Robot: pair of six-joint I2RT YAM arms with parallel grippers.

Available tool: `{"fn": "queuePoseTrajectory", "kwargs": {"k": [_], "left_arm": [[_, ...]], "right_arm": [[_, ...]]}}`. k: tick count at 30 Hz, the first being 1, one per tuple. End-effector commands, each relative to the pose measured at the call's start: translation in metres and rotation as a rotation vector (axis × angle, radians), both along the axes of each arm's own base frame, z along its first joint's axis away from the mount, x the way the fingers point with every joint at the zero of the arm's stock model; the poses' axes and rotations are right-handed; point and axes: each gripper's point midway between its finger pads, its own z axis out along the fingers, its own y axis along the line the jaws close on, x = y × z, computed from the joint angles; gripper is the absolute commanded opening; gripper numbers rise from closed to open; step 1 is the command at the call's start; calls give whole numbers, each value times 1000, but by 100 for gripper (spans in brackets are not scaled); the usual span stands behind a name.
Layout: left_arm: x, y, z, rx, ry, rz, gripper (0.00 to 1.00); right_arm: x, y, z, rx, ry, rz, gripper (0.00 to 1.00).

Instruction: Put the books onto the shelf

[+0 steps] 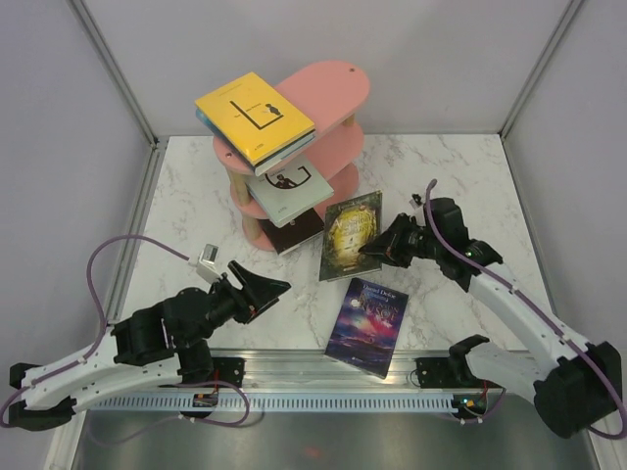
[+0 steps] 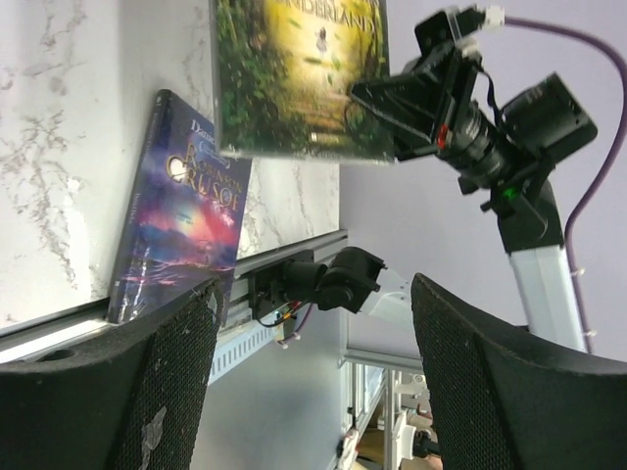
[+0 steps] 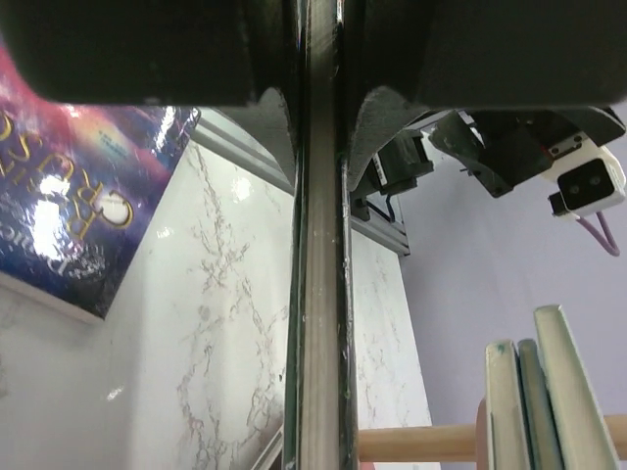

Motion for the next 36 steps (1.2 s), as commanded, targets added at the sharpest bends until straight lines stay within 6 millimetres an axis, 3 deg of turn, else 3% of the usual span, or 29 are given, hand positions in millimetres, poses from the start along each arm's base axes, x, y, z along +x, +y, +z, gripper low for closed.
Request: {"fn": "queuePoseTrajectory", "kwargs": {"k": [1, 3, 6, 9, 14, 18, 25, 26, 27, 29, 32, 36], "left_arm": [[4, 11, -12, 42, 13, 46, 80], [4, 14, -11, 40, 6, 52, 81], [4, 19, -11, 44, -3, 60, 81], [5, 24, -12, 48, -9, 72, 81], [3, 28, -17, 61, -6, 68, 81], [1, 26, -24, 95, 7, 57, 81], [4, 26, -24, 125, 1, 64, 81], [4, 26, -25, 132, 2, 62, 81], [4, 25, -26, 135, 5, 62, 81], [4, 24, -29, 140, 14, 61, 81], [5, 23, -30, 150, 18, 63, 80], [6, 21, -27, 164, 11, 63, 80]], "right_arm": [[40, 31, 59, 157, -239, 83, 0], [51, 42, 49, 173, -202, 114, 0], [64, 58, 53, 221, -226, 173, 0], [82, 70, 37, 205, -201, 209, 0], [98, 83, 0, 169, -143, 275, 0], [104, 91, -43, 110, -79, 320, 0], [111, 87, -94, -9, 12, 339, 1], [112, 87, -97, -20, 20, 339, 7], [113, 84, -103, -40, 29, 334, 29], [113, 81, -106, -59, 36, 328, 58], [112, 77, -109, -74, 46, 317, 68], [108, 69, -112, -82, 59, 302, 71]]}}
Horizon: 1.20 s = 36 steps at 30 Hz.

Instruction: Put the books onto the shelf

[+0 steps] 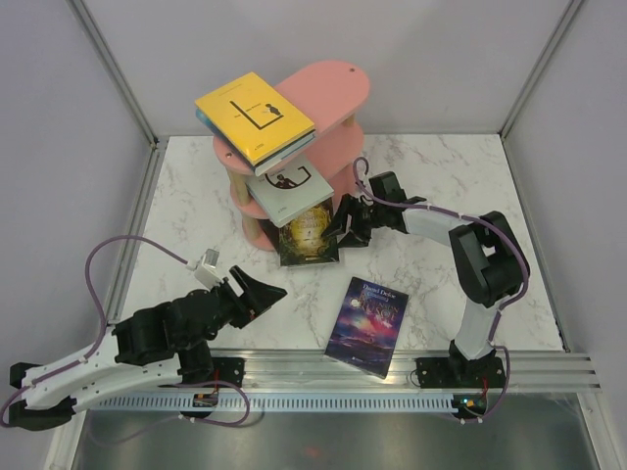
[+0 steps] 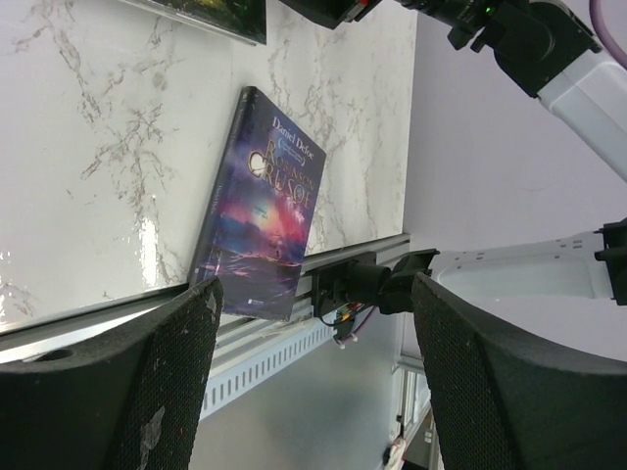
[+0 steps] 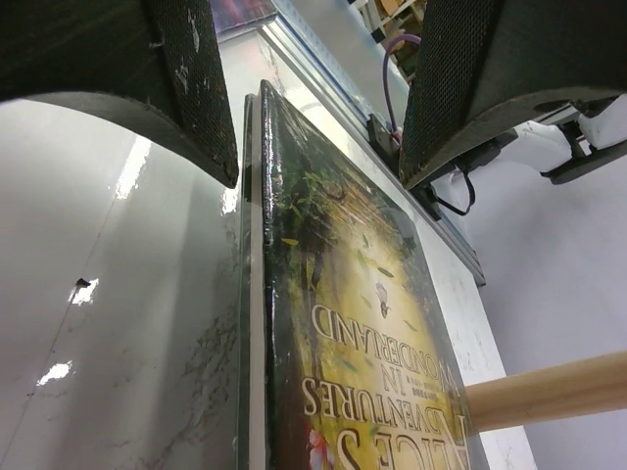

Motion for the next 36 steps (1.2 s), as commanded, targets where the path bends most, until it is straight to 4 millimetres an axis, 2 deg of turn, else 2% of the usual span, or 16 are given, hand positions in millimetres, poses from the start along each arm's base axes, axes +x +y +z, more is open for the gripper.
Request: {"fn": "queuePoseTrajectory", "kwargs": {"k": [1, 12, 18, 22, 25, 31, 32, 36], "left_arm": [[8, 3, 10, 21, -39, 33, 80], [4, 0, 10, 21, -28, 11, 79], [4, -1, 8, 28, -22, 4, 78], [3, -1, 8, 27, -24, 0, 78], [3, 0, 9, 25, -28, 0, 78], [2, 4, 10, 15, -35, 1, 77], [1, 5, 10, 16, -35, 1, 77], [1, 10, 10, 18, -39, 10, 77]], "right_arm": [[1, -6, 7, -1, -35, -4, 71], [-33, -19, 4, 11, 20, -50, 71], [-43, -6, 6, 30, 18, -28, 70], [-45, 4, 0, 28, 24, -27, 68], [-42, 6, -8, 22, 38, -38, 62], [-20, 13, -5, 16, 8, -46, 36], [-13, 14, -3, 12, -3, -54, 28], [1, 12, -2, 0, -6, -71, 21]]}}
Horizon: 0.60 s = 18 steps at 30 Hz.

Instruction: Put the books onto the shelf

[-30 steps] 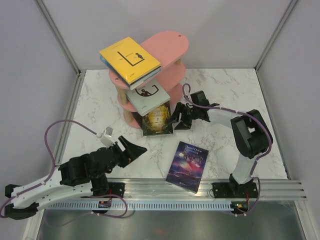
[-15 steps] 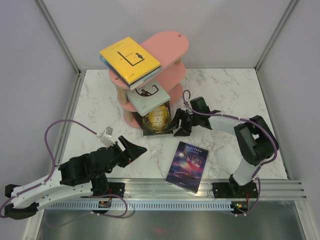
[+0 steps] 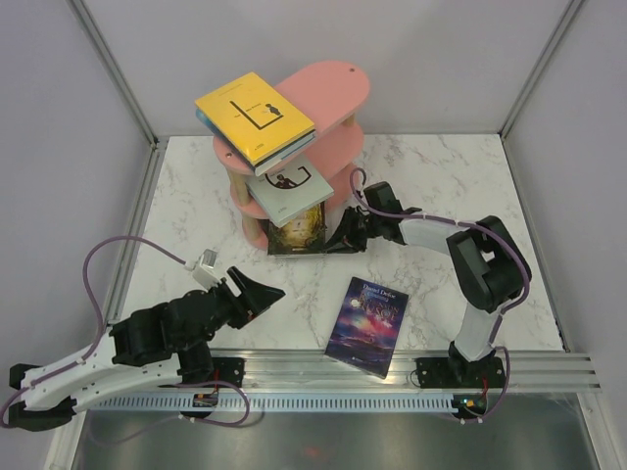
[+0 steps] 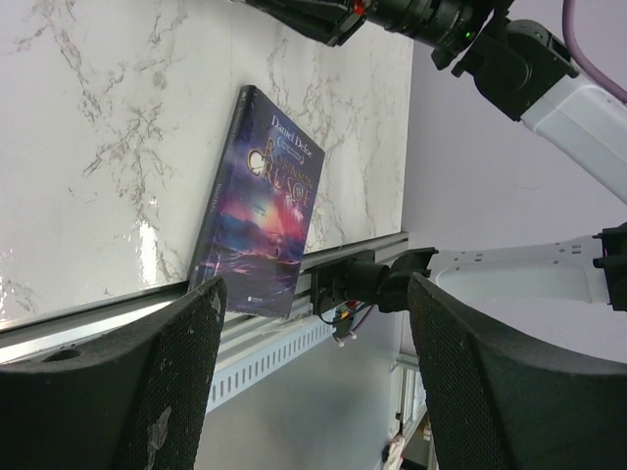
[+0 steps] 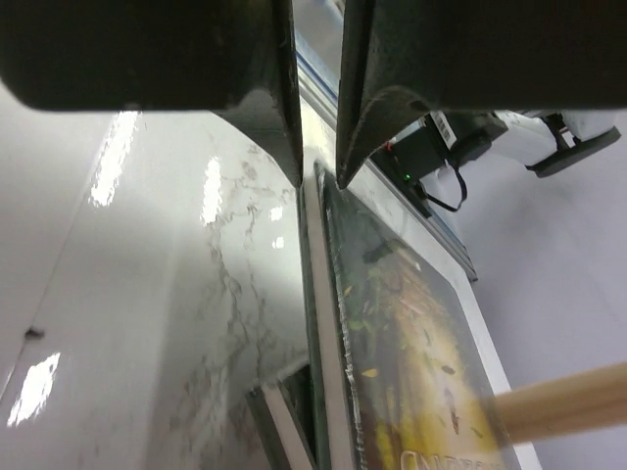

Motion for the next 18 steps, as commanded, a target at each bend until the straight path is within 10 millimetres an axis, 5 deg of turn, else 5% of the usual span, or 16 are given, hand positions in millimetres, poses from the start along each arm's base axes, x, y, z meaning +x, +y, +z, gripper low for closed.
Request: {"fn": "queuePoseTrajectory", "kwargs": {"k": [1, 11, 18], "left_arm": [[2, 9, 9, 14, -41, 13, 77], [1, 18, 6, 20, -40, 26, 77], [2, 23, 2, 27, -43, 44, 77]], "right_arm": [[28, 0, 8, -12, -67, -37, 21], [50, -4, 6, -45, -68, -51, 15], [14, 10, 31, 41, -95, -42, 16]]}}
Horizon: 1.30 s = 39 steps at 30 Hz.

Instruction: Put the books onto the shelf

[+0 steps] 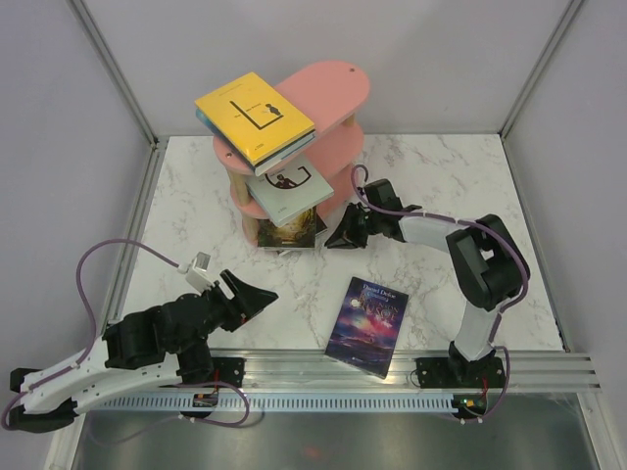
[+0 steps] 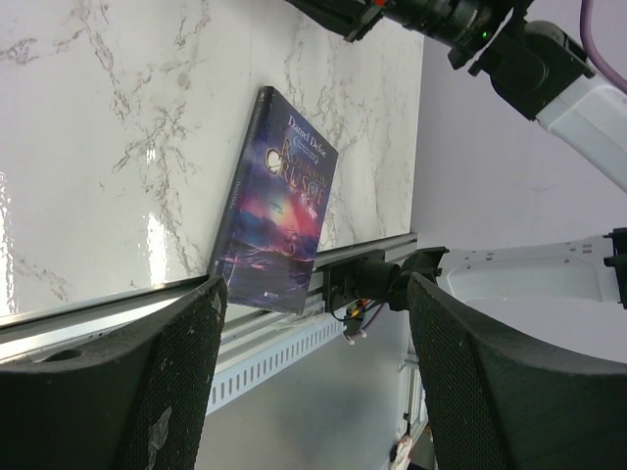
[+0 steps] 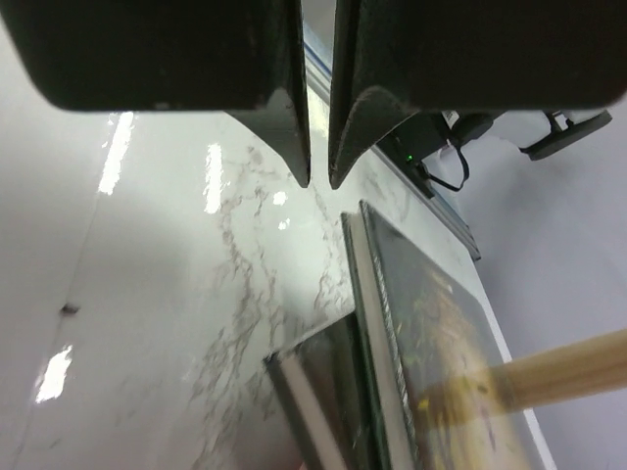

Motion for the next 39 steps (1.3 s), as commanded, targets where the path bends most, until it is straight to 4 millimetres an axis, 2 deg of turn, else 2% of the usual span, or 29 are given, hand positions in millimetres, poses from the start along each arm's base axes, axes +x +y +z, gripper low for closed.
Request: {"fn": "queuePoseTrajectory", "kwargs": {"k": [1, 7, 10, 14, 20, 26, 30, 39], "left_arm": [[7, 9, 5, 18, -44, 39, 77], [7, 8, 2, 25, -36, 40, 76], [7, 8, 3, 23, -35, 40, 76], [7, 9, 5, 15, -38, 40, 76], [5, 11, 6, 5, -35, 40, 75], [5, 16, 9, 4, -35, 49, 74], [4, 20, 7, 13, -30, 58, 74], [4, 28, 3, 22, -20, 78, 74]], "right_arm": [[-16, 17, 37, 86, -73, 16, 16], [-39, 43, 38, 98, -70, 68, 15], [-43, 59, 38, 106, -66, 88, 14], [-43, 68, 31, 96, -57, 93, 14], [-35, 71, 14, 66, -32, 63, 13], [-26, 63, -5, -7, -18, 16, 12], [-16, 56, -9, -29, -20, -29, 11], [26, 21, -11, -34, -1, -184, 10]]}}
